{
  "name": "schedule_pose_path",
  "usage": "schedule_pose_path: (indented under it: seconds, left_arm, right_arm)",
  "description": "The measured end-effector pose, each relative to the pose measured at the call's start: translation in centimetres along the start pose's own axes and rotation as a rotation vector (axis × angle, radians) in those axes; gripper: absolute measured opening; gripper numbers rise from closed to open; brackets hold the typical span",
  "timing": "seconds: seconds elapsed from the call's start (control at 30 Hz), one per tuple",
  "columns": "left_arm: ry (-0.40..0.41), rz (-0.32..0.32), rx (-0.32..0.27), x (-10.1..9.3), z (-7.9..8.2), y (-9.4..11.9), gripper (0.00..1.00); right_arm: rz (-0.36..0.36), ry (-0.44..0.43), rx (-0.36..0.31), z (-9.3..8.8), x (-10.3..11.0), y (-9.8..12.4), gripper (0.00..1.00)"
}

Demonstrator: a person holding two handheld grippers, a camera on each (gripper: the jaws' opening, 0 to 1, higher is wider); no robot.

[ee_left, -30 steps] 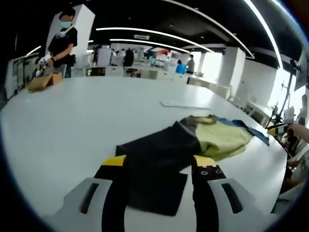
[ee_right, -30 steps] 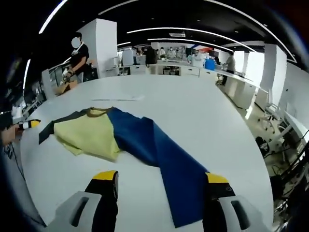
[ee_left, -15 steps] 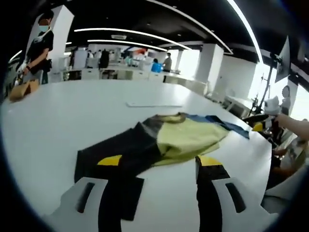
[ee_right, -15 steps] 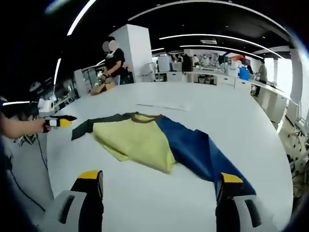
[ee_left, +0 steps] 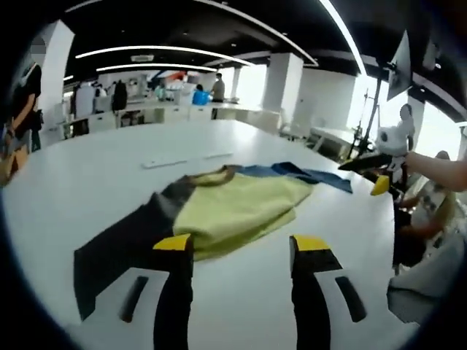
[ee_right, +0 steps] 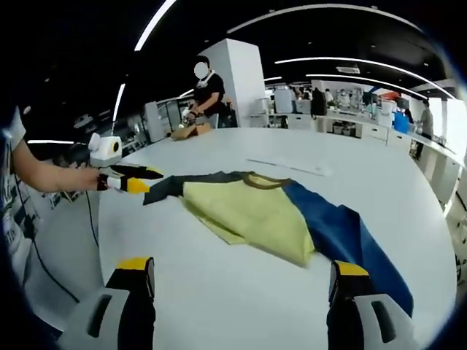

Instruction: Fold the garment on the visible template until the final outline fits inside the template.

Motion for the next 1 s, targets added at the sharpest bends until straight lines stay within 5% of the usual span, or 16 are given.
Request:
schedule_pose_path:
  seconds: [0.6, 1.0]
  left_arm:
    - [-0.058, -0.105, 0.045, -5.1, -0.2, -7.0, 0.38]
    - [-0.120, -0.184, 0.138, -7.8, -2.2, -11.5, 0.27]
  right_arm:
    - [0.036, -0.024, -0.018, -0.3, 2.6, -0.8, 0.99]
    - [0.033, -0.037, -0.030, -0.6, 3.1, -0.9, 0.99]
Point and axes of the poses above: the point that each gripper's makers call its tool centre point, and the gripper's own axes: y roughly backward along the fingers, x roughly to its left, z roughly out of its top, the point moved 5 cm from there along y, roughly backward along the fingers, and after that the axes turned 5 degrees about y, right-handed, at the moved point
